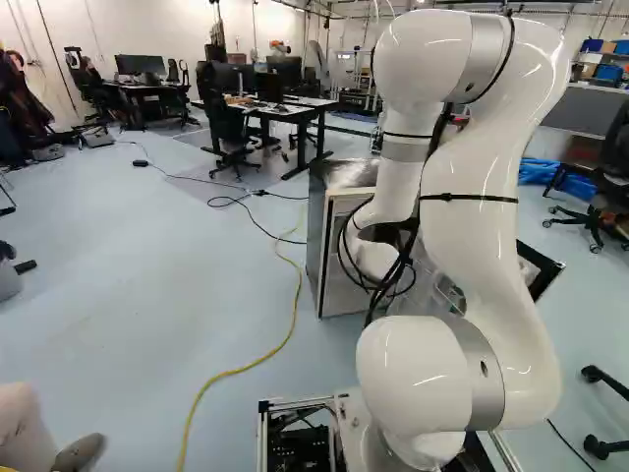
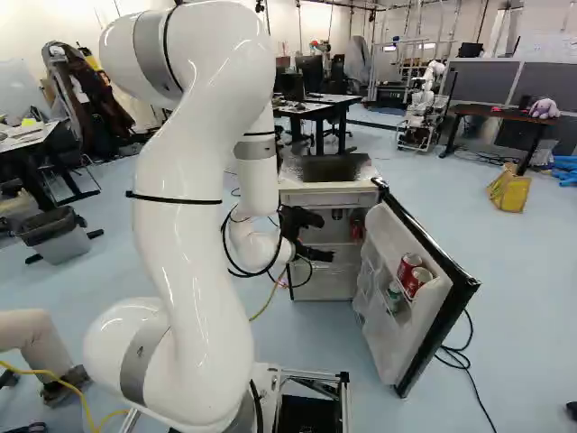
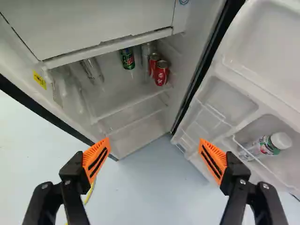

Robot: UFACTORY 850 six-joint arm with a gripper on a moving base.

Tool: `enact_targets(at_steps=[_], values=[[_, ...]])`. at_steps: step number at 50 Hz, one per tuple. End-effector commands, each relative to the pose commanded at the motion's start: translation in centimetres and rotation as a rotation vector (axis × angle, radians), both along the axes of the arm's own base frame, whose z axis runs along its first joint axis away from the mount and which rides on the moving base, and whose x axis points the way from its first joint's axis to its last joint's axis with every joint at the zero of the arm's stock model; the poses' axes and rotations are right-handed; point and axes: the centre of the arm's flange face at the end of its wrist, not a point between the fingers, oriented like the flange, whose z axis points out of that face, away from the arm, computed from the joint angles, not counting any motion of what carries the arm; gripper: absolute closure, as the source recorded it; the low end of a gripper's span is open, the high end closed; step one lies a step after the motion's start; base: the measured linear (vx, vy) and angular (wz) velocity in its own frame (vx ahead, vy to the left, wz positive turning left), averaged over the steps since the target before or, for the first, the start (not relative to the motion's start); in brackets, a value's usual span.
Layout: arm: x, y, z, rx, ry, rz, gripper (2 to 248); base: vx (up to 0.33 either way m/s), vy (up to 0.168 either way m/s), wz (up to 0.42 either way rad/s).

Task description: Grab a drink from the fridge

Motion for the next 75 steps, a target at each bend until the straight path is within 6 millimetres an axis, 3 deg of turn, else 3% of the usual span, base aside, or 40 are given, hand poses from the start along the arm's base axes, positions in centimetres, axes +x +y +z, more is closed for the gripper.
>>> enact_targets(at_steps=[38,75], values=[[2.4,-0.4,-4.8,0.033,0.052,0.134,3,0.0,0.0,0.0],[5.3,-1.7,-8.6,0.039,-0.013,0.257,3,0.0,0.0,0.0]])
